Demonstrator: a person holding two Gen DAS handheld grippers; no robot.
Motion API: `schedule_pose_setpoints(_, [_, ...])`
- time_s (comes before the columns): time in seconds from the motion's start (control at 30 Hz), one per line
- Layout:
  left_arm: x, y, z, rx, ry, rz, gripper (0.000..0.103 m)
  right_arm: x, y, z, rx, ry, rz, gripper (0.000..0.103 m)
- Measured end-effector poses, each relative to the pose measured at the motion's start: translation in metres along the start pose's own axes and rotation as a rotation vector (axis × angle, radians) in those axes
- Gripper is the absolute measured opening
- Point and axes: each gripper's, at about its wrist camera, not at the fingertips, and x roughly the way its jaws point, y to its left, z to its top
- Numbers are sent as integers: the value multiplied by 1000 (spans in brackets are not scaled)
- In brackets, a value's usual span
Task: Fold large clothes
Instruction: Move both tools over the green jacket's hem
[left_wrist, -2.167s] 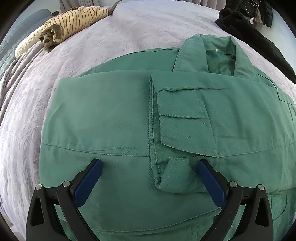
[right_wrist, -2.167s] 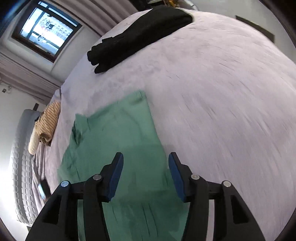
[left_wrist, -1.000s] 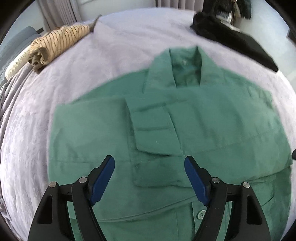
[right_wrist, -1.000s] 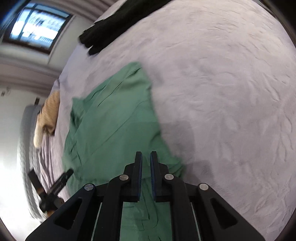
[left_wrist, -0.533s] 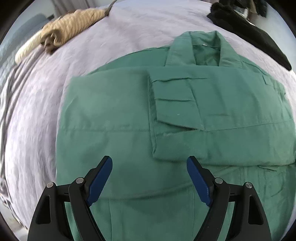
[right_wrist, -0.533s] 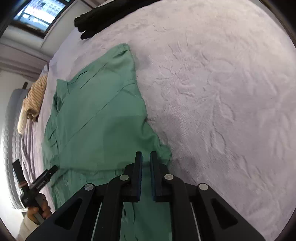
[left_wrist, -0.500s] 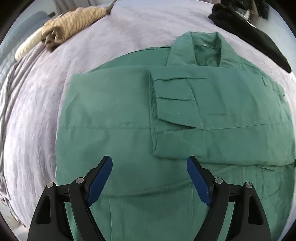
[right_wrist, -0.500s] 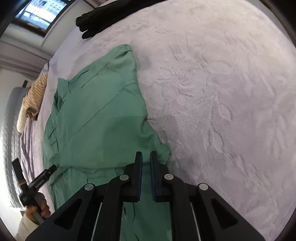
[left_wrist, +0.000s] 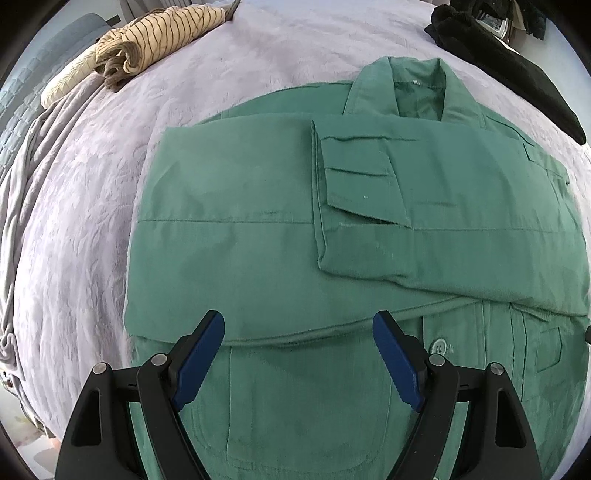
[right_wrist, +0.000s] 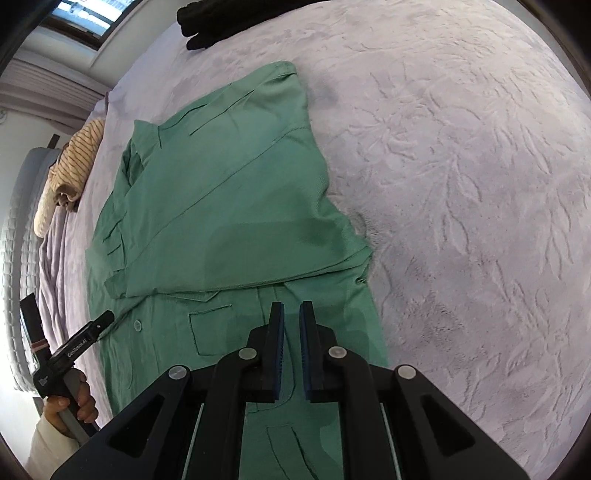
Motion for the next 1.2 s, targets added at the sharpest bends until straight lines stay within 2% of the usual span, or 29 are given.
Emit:
schedule_pose_setpoints(0.23, [-1,-4,-4,-2,12,-13,84,4,4,-1,-10,15,-11,10])
schedule_pose_setpoints(0.3, [0,-5,-6,-14,22,-20,84,4,5,-2,-11,15,-10,18])
schedule_pose_setpoints(0.37, [-1,-6,-8,-23,20,-15,85,2,6,-1,-16,6,-4,51])
schedule_pose_setpoints(0.4, [-1,-7,-8,-24,17,-8,99,1,7,-1,-21,0,-1,56])
schedule_pose_setpoints(0.43, [-2,-7,-9,-32,9,3,103,0,9,-1,-29,-4,-2,56])
schedule_pose_setpoints(0.57, [-5,-8,-13,-46,8,-12,103,-4,12,-1,-56,-13,2,57])
schedule_pose_setpoints(0.83, [-11,-23,-28,-13,30,8,103,-16,8,-3,-81,-47,25,74])
schedule_pose_setpoints(0.87, [-12,-25,-31,-12,35,6,103,-17,8,-3,-87,-55,18,88])
schedule_pose_setpoints(0.9, [-14,-29,-33,-13,38,6,103,-21,8,-4,-92,-70,17,95])
schedule_pose_setpoints(1.13, [-26,-44,-51,-8,62,7,103,-31,3,-8,-103,-73,8,95])
schedule_pose_setpoints(1.17, [-29,-47,-55,-8,65,10,103,-31,3,-9,-104,-68,10,103])
schedule_pose_setpoints(1.2, [-31,-49,-57,-9,67,11,103,-33,3,-10,-103,-63,20,103])
